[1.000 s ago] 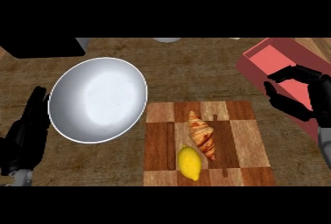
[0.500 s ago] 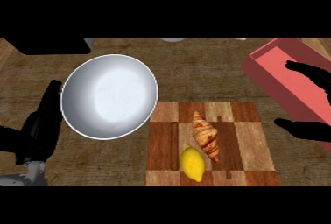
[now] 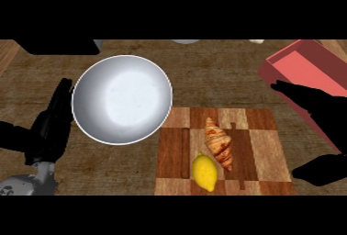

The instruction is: Pick the croissant from the cutting board and place it in the cardboard box

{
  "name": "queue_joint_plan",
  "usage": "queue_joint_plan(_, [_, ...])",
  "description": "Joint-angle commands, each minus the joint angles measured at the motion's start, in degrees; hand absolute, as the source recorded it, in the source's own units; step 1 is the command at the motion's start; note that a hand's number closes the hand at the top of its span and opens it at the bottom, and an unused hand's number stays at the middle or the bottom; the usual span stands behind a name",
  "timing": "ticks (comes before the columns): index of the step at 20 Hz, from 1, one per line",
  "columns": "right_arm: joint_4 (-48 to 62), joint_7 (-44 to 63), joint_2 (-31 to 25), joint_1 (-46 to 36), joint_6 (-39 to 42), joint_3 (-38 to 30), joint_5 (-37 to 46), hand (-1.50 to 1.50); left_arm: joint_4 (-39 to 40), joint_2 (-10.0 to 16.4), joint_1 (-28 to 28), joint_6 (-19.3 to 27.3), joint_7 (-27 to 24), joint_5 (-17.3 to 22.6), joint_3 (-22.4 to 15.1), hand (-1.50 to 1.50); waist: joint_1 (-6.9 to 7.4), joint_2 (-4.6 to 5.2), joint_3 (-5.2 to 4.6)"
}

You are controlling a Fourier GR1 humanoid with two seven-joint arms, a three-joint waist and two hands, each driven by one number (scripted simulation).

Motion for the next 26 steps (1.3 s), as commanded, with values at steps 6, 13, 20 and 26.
queue_joint_plan(6, [-3.34, 22.12, 15.59, -11.33, 5.87, 7.06, -3.44, -1.5, 1.27, -3.72, -4.3, 1.98, 2.05, -3.89, -0.57, 0.0, 0.27, 0.21, 0.21])
queue_joint_plan(13, [-0.05, 25.1, 21.13, -8.81, 3.55, 16.44, 7.92, -1.5, 4.02, -4.47, -1.45, -1.78, -1.14, -3.24, 1.53, 0.0, 0.13, 0.19, 0.2])
queue_joint_plan(20, [9.55, 20.7, 27.29, -10.7, 4.79, 12.65, 9.41, -1.5, 0.77, -3.63, -1.22, -4.17, 1.95, -3.3, 3.6, 0.0, 0.42, 0.26, 0.23])
queue_joint_plan(26, [10.01, 23.04, 33.42, -9.15, 2.94, 15.93, 17.49, -1.5, -1.45, -5.83, -1.21, -2.19, 3.84, -7.08, 1.66, 0.0, 0.23, 0.2, 0.24])
